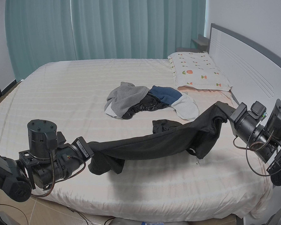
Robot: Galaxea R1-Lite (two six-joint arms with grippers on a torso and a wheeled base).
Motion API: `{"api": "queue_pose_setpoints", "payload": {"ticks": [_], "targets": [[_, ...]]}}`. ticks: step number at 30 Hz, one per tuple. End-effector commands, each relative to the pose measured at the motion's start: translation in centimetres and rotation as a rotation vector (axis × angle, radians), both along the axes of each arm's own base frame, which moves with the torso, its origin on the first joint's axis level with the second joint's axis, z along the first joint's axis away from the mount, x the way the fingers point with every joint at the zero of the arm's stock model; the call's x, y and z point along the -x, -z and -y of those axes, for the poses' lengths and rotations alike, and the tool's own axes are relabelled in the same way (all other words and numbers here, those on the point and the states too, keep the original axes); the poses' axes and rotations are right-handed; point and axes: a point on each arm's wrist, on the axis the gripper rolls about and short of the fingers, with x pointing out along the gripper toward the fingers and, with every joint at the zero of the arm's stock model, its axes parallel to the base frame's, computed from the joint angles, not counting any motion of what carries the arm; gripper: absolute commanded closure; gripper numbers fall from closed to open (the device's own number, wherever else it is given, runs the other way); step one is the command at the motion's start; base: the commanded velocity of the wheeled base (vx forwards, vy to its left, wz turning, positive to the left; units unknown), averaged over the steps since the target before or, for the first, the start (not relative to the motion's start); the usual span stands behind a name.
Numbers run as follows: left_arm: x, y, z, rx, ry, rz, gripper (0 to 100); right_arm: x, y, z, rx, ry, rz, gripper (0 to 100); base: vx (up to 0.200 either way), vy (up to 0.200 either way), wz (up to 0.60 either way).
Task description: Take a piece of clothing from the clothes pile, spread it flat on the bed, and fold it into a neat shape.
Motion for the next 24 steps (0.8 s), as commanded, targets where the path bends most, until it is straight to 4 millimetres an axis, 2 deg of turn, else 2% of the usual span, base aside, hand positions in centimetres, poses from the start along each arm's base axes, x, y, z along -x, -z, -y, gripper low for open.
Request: {"api": "queue_pose_setpoints", "payload": {"ticks": [1,6,16,24], "targets": [[0.5,0.6,-0.3,-0.012,0.0,-0.021,100,0.1,0.3,-0.5,0.004,-0.016,-0.013,100,-0.2,0.0,0.0],[1.2,-0.6,-0.7,0.02,0.002,0.036,100,0.3,0.2,-0.6,0.002,-0.024,-0.007,100,0.0,0.0,0.0],[0.4,-0.6,-0.8,0.029,-0.025,0.038,100,0.0,0.6,-0.7,0.011,-0.025,-0.022,100,0.0,0.0,0.0],[0.2,-0.7,-1.1,0.072,-0.034,0.023,100,0.0,1.1,-1.2,0.019,-0.038,-0.04,100,0.0,0.2,0.0]]}}
